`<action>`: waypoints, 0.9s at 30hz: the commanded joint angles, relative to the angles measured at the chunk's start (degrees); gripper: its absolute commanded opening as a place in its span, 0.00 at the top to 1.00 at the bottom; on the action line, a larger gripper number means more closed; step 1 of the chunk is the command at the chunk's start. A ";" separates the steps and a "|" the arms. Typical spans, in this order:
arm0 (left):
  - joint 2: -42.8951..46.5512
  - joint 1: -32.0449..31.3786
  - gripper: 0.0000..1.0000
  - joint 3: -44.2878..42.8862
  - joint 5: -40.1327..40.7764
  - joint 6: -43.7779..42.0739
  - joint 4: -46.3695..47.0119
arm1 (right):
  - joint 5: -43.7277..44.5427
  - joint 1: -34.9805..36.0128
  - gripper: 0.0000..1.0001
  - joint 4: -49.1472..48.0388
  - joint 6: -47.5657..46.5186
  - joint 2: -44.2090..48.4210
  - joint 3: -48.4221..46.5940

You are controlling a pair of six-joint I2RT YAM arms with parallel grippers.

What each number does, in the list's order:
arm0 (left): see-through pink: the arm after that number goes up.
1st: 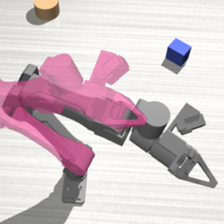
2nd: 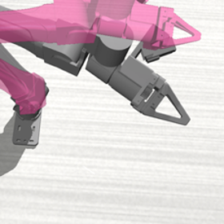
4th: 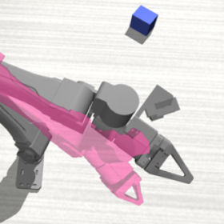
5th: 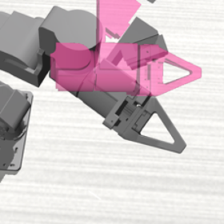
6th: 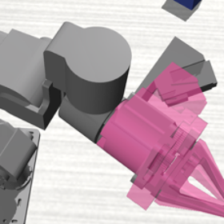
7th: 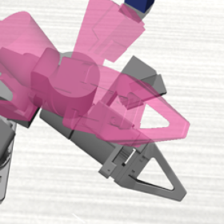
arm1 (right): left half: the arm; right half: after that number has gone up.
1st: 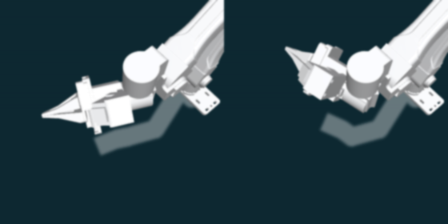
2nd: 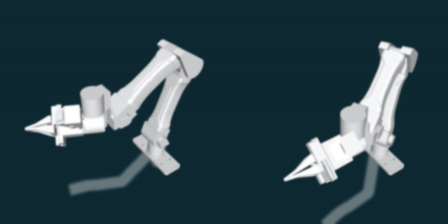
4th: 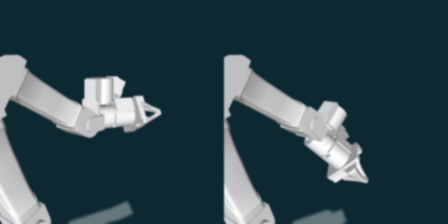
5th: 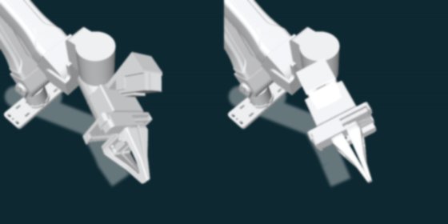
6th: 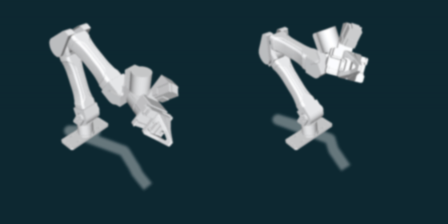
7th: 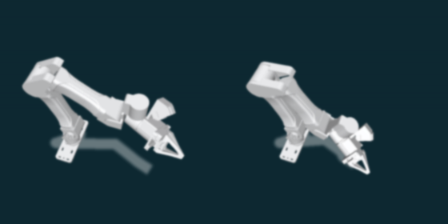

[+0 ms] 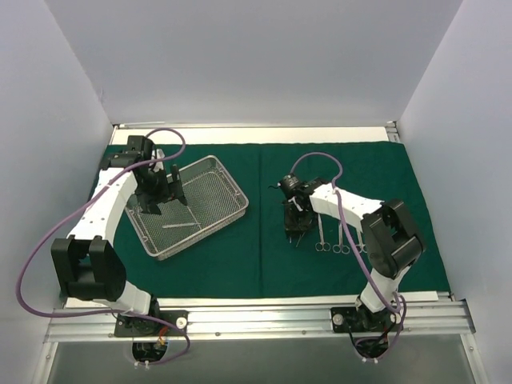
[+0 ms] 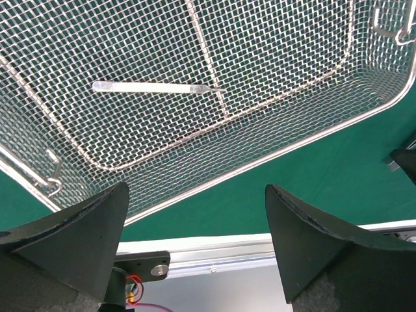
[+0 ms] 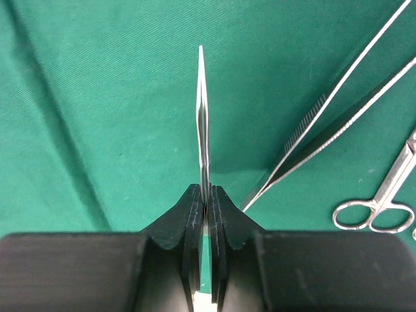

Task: Open and lay out the surgical kit
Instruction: Place the medical item in the surgical kit.

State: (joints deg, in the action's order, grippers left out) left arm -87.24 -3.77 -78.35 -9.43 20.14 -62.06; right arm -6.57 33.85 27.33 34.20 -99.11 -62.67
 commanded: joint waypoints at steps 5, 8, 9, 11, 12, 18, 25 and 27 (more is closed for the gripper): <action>0.67 0.17 0.06 -4.71 3.36 -1.42 -3.24 | 0.77 0.43 0.86 0.89 -0.53 -3.81 0.09; -0.29 0.17 0.06 -5.15 4.42 -1.16 -4.03 | 0.77 0.78 0.77 0.79 -0.80 -4.69 0.36; -0.73 0.17 0.06 -5.50 4.68 -1.16 -4.29 | 0.77 0.78 0.75 0.88 -0.88 -4.86 0.36; -1.61 0.17 0.06 -5.68 4.69 -0.55 -4.73 | 0.68 0.87 0.71 0.88 -1.15 -5.39 0.19; -1.88 0.25 0.06 -5.42 4.86 -0.37 -4.91 | 0.51 0.96 0.70 0.88 -1.32 -5.48 0.01; -4.07 0.25 0.02 -4.27 6.53 1.74 -5.61 | 0.68 0.96 0.68 2.37 -2.29 -4.16 -2.36; -7.50 0.52 0.11 -3.66 3.90 4.29 -2.98 | 3.22 0.78 0.56 9.75 -5.27 -0.91 -11.14; -8.29 0.52 0.12 -3.66 3.81 4.38 -2.45 | 4.62 0.78 0.55 12.21 -5.98 -0.47 -14.04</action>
State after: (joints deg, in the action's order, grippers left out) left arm -94.76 -3.64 -81.71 -4.80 23.14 -66.08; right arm -5.56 34.50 32.86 30.22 -102.85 -72.07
